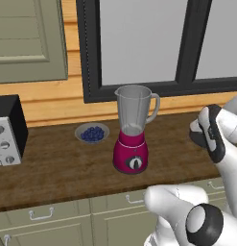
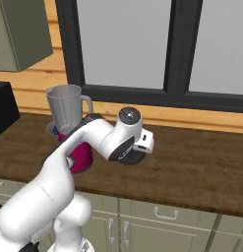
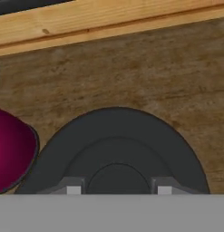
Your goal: Close the lid blender by securely placing the lid on top.
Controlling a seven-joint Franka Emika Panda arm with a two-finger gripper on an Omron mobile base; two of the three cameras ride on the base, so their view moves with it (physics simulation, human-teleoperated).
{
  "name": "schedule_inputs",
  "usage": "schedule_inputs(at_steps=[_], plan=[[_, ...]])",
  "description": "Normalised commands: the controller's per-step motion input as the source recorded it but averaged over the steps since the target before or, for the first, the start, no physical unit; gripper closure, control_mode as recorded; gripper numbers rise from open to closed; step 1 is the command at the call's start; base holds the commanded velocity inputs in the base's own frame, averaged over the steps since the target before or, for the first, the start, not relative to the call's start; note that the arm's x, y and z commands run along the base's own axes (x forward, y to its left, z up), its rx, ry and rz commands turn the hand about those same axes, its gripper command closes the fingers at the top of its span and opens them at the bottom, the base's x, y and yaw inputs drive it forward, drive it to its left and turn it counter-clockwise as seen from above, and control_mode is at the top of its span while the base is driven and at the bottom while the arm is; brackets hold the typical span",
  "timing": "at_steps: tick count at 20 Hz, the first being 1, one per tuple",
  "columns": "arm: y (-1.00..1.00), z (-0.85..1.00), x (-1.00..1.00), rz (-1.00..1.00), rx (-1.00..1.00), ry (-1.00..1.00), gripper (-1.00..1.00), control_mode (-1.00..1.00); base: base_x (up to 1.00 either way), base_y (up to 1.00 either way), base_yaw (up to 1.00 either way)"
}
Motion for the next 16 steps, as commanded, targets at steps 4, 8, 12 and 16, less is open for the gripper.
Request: schedule_inputs(at_steps=[4,8,12,16], plan=[[0.23,1.0,-0.48,0.0,0.0,-0.09,1.0,-1.0,0.0,0.0,0.0],[0.39,1.0,-0.56,0.0,0.0,-0.12,1.0,-1.0,0.0,0.0,0.0],[0.52,0.93,-0.44,0.0,0.0,-0.1,1.0,-1.0,0.0,0.0,0.0],[0.72,0.89,-0.22,0.0,0.0,-0.1,1.0,-1.0,0.0,0.0,0.0]])
